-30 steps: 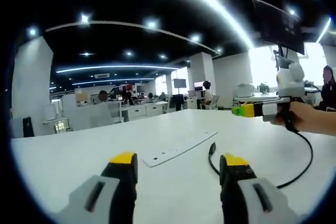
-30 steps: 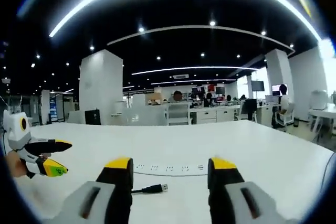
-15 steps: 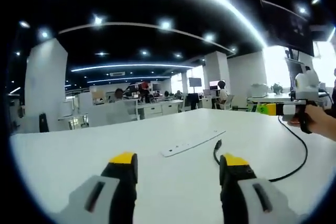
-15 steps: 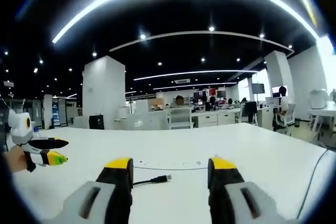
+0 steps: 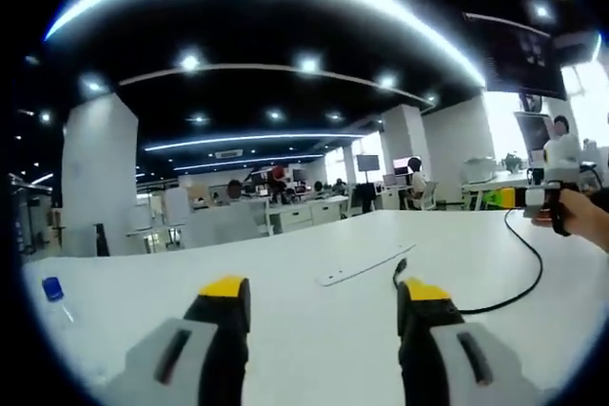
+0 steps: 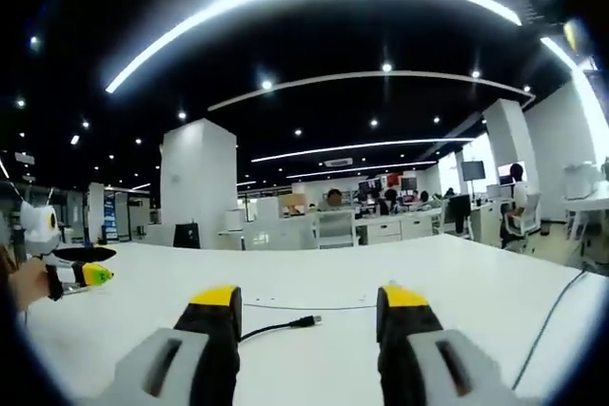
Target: Locate the USB plug end of the data cable currently connected to the USB port on the desk. Grip the plug, withdraw it from the port, and place it onto the desktop.
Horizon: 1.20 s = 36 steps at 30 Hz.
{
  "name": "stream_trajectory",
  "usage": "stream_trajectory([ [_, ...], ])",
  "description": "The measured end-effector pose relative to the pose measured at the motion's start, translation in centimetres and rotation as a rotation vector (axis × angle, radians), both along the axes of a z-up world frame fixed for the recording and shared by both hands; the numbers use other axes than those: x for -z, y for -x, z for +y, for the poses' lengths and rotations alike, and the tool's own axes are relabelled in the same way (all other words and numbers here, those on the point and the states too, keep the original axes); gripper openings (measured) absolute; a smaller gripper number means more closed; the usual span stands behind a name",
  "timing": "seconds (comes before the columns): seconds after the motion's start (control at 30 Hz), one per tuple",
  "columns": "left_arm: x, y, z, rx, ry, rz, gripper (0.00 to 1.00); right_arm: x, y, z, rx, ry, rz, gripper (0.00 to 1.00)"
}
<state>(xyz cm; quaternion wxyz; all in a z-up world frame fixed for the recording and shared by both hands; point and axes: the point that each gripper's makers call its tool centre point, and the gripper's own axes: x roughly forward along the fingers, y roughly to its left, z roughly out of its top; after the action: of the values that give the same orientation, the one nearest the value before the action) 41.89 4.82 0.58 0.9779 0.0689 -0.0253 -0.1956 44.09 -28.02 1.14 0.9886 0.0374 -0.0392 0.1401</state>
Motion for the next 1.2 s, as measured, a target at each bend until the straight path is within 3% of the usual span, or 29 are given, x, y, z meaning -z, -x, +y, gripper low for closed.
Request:
stream_trajectory([
  [0.17,-0.5,3.4,1.3,-0.003,0.003,-0.029,0.63,0.2,2.4,-0.2,-0.016,0.024,0.005,0.58],
  [0.3,-0.4,6.1,2.5,-0.018,0.008,-0.053,0.63,0.1,5.5,-0.4,-0.001,0.032,-0.036,0.58],
  [0.43,-0.7,8.1,3.1,-0.044,-0.003,-0.086,0.63,-0.8,7.9,-1.1,0.017,-0.002,-0.090,0.58],
  [0.63,-1.3,10.3,3.5,-0.077,0.004,-0.138,0.63,-0.4,10.0,-1.4,0.038,0.015,-0.104,0.58],
  [0.9,0.7,12.6,4.7,-0.135,0.010,-0.092,0.63,2.9,13.4,-2.3,0.103,0.006,-0.102,0.56],
  [1.2,1.5,14.0,4.2,-0.118,0.135,-0.085,0.63,5.8,14.1,-3.5,0.139,-0.021,-0.047,0.57],
])
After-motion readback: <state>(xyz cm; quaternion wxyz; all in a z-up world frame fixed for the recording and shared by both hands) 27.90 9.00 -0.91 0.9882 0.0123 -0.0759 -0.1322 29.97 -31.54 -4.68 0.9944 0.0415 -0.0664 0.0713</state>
